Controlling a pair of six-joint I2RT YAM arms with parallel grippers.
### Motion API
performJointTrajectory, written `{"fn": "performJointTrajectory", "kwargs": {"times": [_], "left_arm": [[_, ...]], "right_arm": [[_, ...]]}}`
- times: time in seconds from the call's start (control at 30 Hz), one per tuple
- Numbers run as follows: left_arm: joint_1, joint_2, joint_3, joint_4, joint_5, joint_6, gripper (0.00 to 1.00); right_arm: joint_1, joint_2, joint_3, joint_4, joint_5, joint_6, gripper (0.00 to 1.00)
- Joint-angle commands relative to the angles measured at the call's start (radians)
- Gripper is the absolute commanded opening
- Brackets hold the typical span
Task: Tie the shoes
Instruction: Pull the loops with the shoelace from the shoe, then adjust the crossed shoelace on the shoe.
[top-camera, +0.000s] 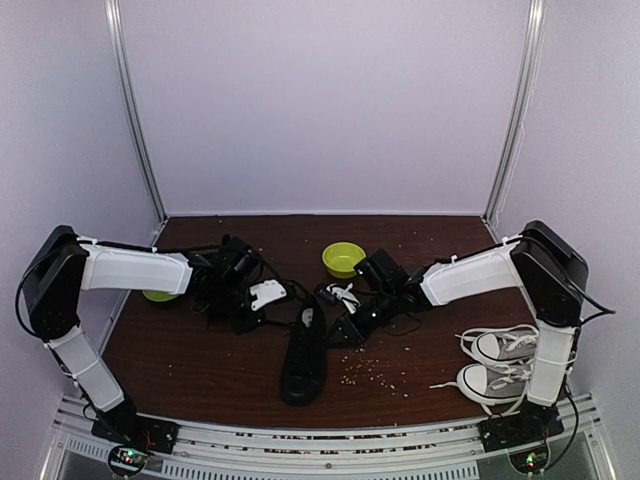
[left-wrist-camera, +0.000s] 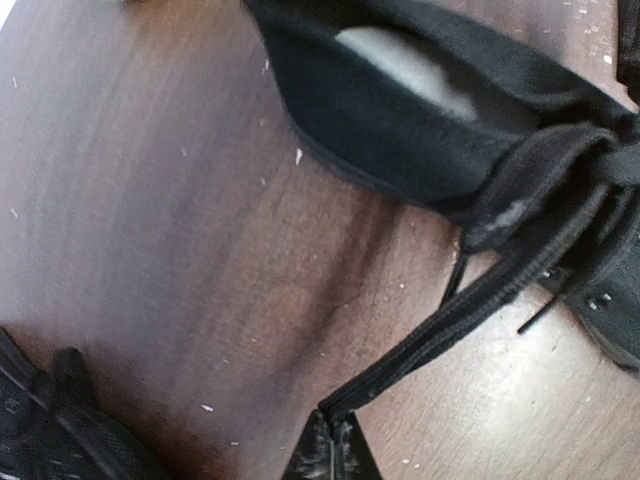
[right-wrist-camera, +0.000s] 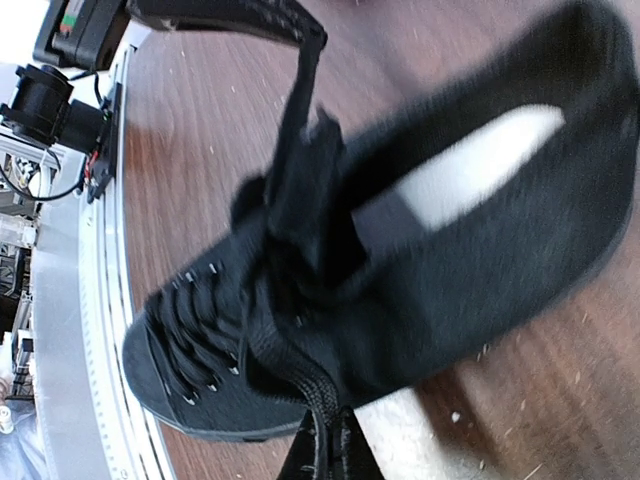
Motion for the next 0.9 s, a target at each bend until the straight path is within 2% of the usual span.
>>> {"fn": "performJointTrajectory", "kwargs": {"times": [0.0,0.1,0.27,0.33,0.37,0.47,0.6,0.73,0.87], "left_arm": [[0.013,-0.07,0.0,0.039,0.029,0.021,0.13],[0.013,-0.132,-0.037,0.043,0.069,0.054,0.37],[0.001,-0.312,-0.145,0.082,0.14,0.133,0.5],[-0.036,-0.356,-0.178,0.081,0.214,0.182,0.44],[-0.059,-0.36,-0.186,0.083,0.237,0.198,0.37],[-0.102,-0.303,-0.166,0.087,0.258,0.179,0.26],[-0.122,-0.199,-0.101,0.071,0.254,0.143,0.24],[-0.148,-0.157,-0.083,0.068,0.309,0.175,0.26],[-0.149,-0.097,-0.075,0.063,0.256,0.171,0.27]], "right_arm": [[-0.009,-0.004,0.038,-0.049,0.02,-0.028,0.07],[-0.034,-0.039,0.026,-0.058,0.005,-0.033,0.22],[-0.066,-0.078,0.055,-0.111,-0.06,-0.065,0.36],[-0.066,-0.077,0.089,-0.152,-0.074,-0.083,0.39],[-0.067,-0.076,0.103,-0.15,-0.082,-0.078,0.4],[-0.067,-0.061,0.132,-0.042,-0.108,0.016,0.4],[-0.044,-0.013,0.154,0.098,-0.073,0.171,0.32],[-0.013,0.051,0.198,0.046,-0.05,0.169,0.23],[0.0,0.073,0.209,0.045,-0.035,0.176,0.23]]}}
